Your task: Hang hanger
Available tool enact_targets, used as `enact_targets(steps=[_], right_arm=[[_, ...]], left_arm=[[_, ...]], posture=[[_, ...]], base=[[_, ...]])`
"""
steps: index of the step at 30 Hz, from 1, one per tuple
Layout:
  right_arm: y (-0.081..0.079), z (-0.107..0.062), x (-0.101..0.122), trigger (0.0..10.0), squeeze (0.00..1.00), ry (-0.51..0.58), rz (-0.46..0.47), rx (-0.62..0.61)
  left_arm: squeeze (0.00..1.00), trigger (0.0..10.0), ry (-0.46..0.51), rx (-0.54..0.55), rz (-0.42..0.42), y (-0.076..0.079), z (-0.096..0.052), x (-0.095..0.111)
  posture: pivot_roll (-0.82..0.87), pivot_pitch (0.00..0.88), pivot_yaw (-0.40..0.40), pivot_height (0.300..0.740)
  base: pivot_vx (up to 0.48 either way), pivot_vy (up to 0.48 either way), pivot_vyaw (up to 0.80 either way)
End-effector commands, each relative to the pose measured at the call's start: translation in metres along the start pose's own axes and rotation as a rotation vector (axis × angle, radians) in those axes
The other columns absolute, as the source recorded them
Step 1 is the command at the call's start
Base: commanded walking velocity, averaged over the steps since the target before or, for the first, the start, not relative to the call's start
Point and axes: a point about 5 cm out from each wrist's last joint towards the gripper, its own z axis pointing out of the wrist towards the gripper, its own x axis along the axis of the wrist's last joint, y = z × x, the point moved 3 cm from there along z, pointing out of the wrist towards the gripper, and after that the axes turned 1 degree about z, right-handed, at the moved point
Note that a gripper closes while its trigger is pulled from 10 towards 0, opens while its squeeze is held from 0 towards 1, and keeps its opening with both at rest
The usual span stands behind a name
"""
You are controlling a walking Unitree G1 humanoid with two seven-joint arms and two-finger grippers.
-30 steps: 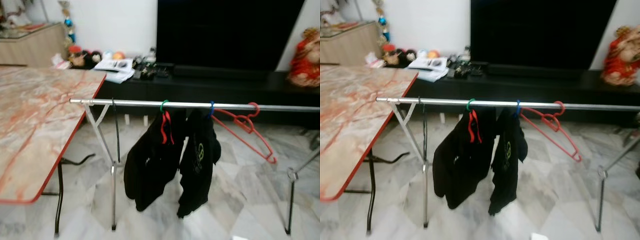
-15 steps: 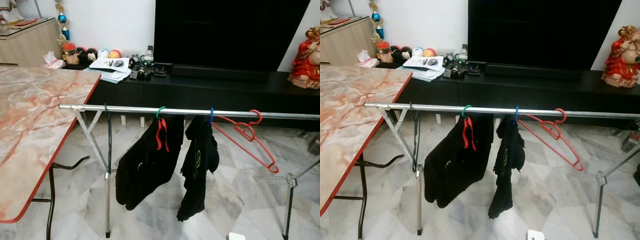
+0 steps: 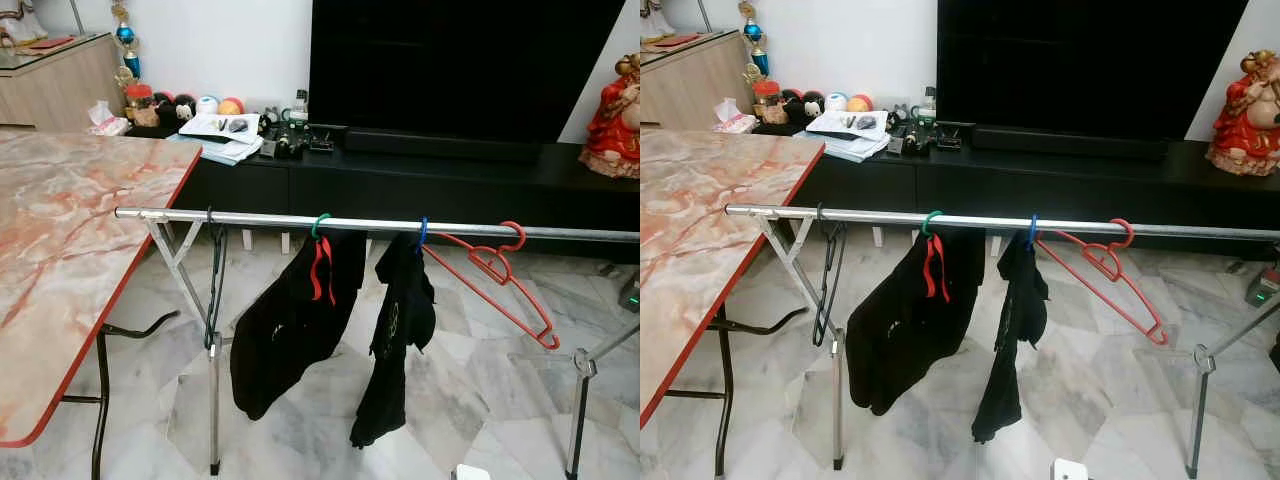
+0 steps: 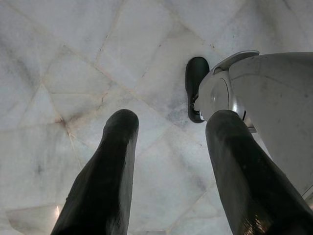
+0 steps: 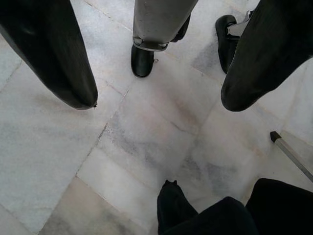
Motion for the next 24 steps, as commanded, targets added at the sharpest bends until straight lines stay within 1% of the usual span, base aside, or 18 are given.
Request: enact_targets(steps=[1,3,6,9,14,18,19,21,24], right_arm=[[0.03,-0.008,0.007,10.0,0.0,0.113,0.145,0.021],[0.03,-0.008,0.007,10.0,0.0,0.113,0.145,0.021],[0.028,-0.008,0.008,10.0,0.0,0.14,0.165,0.022],[0.028,-0.008,0.008,10.0,0.0,0.143,0.171,0.024],[0.027,-0.008,0.008,10.0,0.0,0.146,0.173,0.03],[0.027,-0.009,0.011,10.0,0.0,0.171,0.178,0.047],[0.026,-0.009,0.012,10.0,0.0,0.186,0.176,0.057],[0.023,-0.011,0.021,10.0,0.0,0.255,0.149,0.1],[0.019,-0.014,0.03,10.0,0.0,0.325,0.125,0.148]], left_arm=[[0.0,10.0,0.237,-0.061,-0.113,0.034,0.002,0.065],[0.0,10.0,0.237,-0.061,-0.113,0.034,0.002,0.065],[0.0,10.0,0.264,-0.053,-0.111,0.032,0.001,0.07],[0.0,10.0,0.282,-0.047,-0.117,0.031,0.0,0.073],[0.0,10.0,0.286,-0.048,-0.113,0.031,0.0,0.074],[0.0,10.0,0.291,-0.045,-0.114,0.031,0.0,0.074],[0.0,10.0,0.29,-0.045,-0.113,0.03,0.0,0.074],[0.0,10.0,0.29,-0.043,-0.112,0.03,0.0,0.073],[0.0,10.0,0.29,-0.042,-0.113,0.029,0.0,0.071]], posture=[[0.08,0.0,-0.072,0.74],[0.08,0.0,-0.072,0.74],[0.08,0.0,-0.065,0.74],[0.08,0.0,-0.064,0.74],[0.08,0.0,-0.064,0.74],[0.08,0.0,-0.064,0.74],[0.08,0.0,-0.064,0.74],[0.08,0.0,-0.064,0.74],[0.07,0.0,-0.066,0.74]], base=[[0.0,0.0,0.0],[0.0,0.0,0.0],[0.0,0.0,0.0],[0.0,0.0,0.0],[0.0,0.0,0.0],[0.0,0.0,0.0],[0.0,0.0,0.0],[0.0,0.0,0.0],[0.0,0.0,0.0]])
